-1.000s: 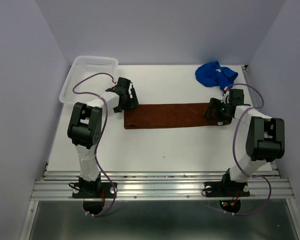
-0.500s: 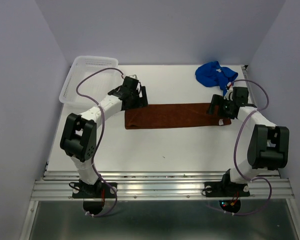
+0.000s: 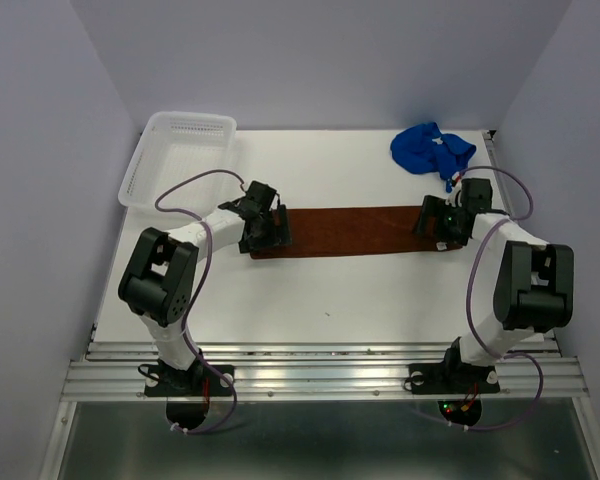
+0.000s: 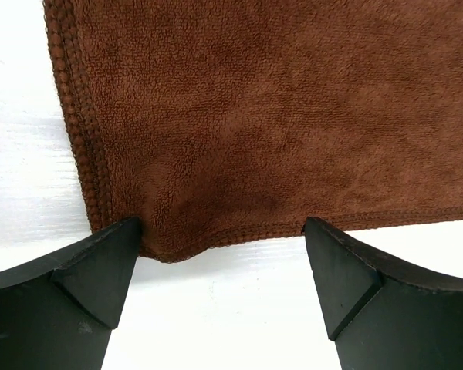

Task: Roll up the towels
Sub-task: Fold the towel

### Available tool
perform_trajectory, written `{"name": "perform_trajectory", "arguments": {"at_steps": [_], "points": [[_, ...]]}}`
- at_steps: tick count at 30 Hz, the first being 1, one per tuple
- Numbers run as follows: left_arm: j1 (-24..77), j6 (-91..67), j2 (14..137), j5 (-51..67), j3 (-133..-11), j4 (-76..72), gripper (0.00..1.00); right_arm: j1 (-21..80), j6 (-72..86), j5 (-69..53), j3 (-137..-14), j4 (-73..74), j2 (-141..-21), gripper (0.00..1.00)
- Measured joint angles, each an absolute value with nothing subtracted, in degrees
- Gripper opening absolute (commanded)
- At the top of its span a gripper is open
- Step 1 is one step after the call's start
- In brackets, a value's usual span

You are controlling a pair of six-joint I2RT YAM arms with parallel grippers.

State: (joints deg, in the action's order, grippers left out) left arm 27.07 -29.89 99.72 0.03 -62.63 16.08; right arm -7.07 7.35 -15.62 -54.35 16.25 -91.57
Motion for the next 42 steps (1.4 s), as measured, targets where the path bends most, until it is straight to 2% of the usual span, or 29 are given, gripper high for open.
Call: {"name": "perform_trajectory", "arguments": {"at_steps": [14,27,36,42], "points": [[23.16,-30.98,99.02,2.52,-59.24,12.36,0.99,-7.05,8.86,-9.74,-55.4,16.12,-96.14,1.0],[23.42,-30.85,96.64,2.83,-58.46,14.17,0.99,-7.16,7.75,-10.57,-55.44,17.5,-95.09,1.0],[24.25,-32.01,91.9,-2.48,-61.06,19.57,0.99,-8.08,7.73,-7.92,-60.16,21.37,-90.63,1.0],[24.03,-33.47,91.92,-5.93,-61.54,21.12,0.99,-11.7,6.35,-3.33,-65.54,22.52,-94.04,1.0]]}}
